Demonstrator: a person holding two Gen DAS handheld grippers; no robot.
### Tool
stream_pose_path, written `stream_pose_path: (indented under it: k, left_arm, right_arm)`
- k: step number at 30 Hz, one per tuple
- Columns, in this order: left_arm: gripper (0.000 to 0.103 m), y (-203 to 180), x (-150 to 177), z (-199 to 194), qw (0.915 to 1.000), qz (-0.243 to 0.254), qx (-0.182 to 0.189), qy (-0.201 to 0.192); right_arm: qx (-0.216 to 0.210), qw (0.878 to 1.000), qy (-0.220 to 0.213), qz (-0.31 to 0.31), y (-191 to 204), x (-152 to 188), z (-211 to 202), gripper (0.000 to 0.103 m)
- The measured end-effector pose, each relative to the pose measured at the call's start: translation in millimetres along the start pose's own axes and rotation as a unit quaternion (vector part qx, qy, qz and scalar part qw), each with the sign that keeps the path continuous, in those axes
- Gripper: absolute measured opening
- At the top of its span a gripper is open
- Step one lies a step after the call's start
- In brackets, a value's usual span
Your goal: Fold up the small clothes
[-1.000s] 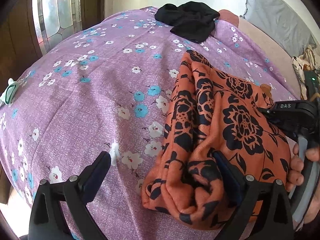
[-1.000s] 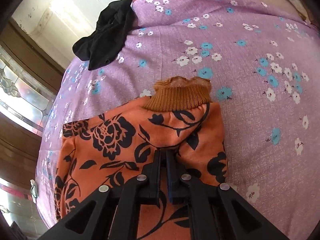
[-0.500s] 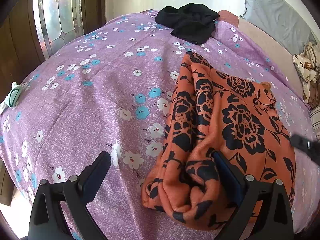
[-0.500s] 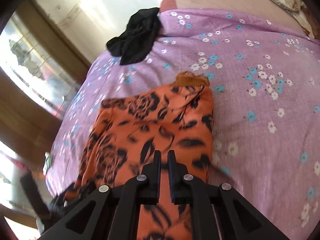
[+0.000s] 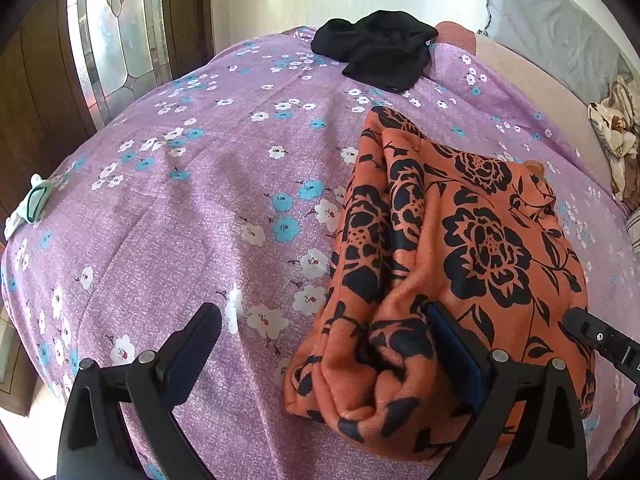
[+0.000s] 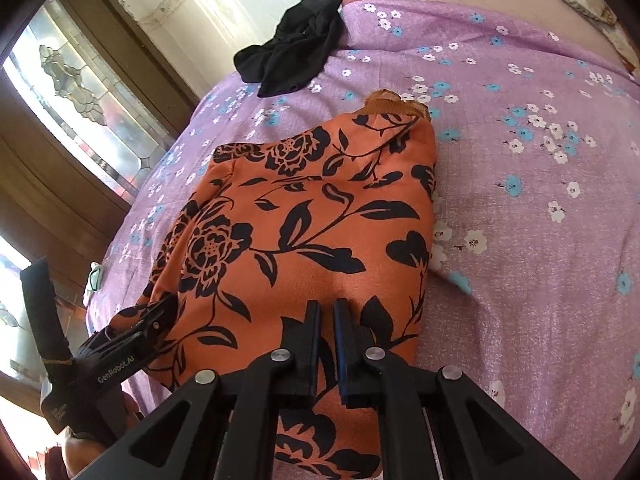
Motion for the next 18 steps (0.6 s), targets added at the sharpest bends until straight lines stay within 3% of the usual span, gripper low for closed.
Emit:
stream_pose_path:
  k: [6, 18]
  left_arm:
    - [0.102, -1.9, -1.1, 0.5, 0.9998, 0.007, -0.014, -0.008]
    - [0.103, -5.2, -2.5, -0.3, 0.9987, 0.026, -0.036, -0.024]
  right_arm:
    - [-0.022, 1.000, -0.009, 0.007, -3.5, 2.3, 0.6, 0.010]
    - [-0.012, 1.000, -0.016, -0.015, 0.6, 2.7, -1.0, 0.010]
Point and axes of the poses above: each gripper's, at about its wrist camera, not at the fingertips, and z roughly the way its jaws point, y to its left, x to its underside, the point moved 8 cm from there along z, roughly the way its jaws point, and after that the axes turned 12 degrees about x, right-handed, at the moved point
